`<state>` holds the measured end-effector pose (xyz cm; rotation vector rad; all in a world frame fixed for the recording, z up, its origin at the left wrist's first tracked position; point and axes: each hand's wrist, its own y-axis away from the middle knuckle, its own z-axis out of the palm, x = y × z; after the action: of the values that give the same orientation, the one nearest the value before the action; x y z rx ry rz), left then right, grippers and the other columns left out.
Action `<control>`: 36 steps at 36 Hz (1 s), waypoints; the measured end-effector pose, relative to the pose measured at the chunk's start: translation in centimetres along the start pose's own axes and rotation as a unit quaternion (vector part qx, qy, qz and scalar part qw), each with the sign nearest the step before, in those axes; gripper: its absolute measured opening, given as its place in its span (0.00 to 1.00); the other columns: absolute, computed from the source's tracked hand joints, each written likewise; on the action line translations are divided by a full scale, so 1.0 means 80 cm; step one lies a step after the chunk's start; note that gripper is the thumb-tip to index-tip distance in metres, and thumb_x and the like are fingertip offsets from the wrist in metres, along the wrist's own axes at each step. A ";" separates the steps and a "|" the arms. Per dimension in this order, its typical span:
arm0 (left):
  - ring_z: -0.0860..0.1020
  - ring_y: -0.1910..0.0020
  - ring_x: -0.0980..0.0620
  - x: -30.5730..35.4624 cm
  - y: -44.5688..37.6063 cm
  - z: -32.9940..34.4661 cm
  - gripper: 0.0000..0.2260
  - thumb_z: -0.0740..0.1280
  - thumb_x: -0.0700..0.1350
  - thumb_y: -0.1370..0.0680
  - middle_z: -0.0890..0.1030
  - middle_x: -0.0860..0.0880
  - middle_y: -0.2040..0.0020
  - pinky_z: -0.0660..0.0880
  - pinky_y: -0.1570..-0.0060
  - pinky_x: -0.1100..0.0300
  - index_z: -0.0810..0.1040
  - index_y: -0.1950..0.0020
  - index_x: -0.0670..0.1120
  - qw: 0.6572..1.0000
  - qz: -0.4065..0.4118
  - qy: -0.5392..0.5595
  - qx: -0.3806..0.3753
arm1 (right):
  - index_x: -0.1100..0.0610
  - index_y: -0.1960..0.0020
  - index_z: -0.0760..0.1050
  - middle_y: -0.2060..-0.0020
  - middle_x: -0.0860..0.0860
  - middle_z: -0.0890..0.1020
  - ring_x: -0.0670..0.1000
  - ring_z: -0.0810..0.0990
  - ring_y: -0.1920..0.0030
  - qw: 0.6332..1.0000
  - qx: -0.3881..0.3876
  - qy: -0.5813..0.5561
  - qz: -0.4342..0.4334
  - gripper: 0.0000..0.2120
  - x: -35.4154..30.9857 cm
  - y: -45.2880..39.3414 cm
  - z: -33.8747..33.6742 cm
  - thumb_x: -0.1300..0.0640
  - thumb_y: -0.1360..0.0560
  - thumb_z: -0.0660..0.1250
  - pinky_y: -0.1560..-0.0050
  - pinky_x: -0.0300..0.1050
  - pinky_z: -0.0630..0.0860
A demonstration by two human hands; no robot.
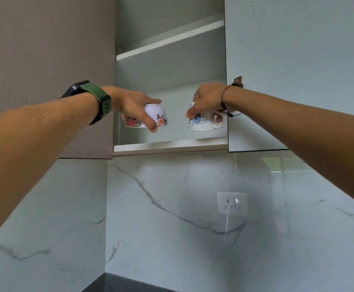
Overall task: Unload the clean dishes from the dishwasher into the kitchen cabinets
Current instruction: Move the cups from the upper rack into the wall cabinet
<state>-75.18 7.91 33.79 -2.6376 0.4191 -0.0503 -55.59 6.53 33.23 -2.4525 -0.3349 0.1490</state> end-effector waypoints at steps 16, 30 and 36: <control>0.76 0.48 0.47 -0.027 -0.198 0.092 0.39 0.71 0.57 0.30 0.71 0.49 0.39 0.77 0.47 0.54 0.54 0.24 0.55 0.993 0.098 0.069 -0.005 | 0.63 0.64 0.70 0.77 0.59 0.76 0.57 0.75 0.71 0.951 -0.120 0.186 0.215 0.13 0.030 -0.147 0.074 0.56 0.26 0.68 0.58 0.52 0.75; 0.78 0.44 0.43 -0.010 -0.195 0.102 0.26 0.69 0.51 0.26 0.76 0.45 0.38 0.75 0.41 0.46 0.66 0.30 0.54 0.985 0.084 0.110 -0.106 | 0.60 0.68 0.65 0.81 0.51 0.71 0.48 0.70 0.83 0.896 -0.109 0.391 0.180 0.17 0.013 -0.113 0.077 0.57 0.21 0.57 0.77 0.36 0.65; 0.77 0.48 0.45 -0.011 -0.183 0.108 0.16 0.68 0.48 0.25 0.74 0.46 0.35 0.75 0.45 0.51 0.71 0.38 0.56 0.973 0.099 0.168 -0.126 | 0.59 0.49 0.68 0.68 0.52 0.69 0.56 0.78 0.49 0.904 -0.091 0.375 0.183 0.16 0.014 -0.108 0.082 0.45 0.21 0.58 0.50 0.47 0.72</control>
<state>-70.96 24.35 32.72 -2.8245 0.8532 -0.4091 -57.46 17.26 33.47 -2.5105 0.4692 -0.6877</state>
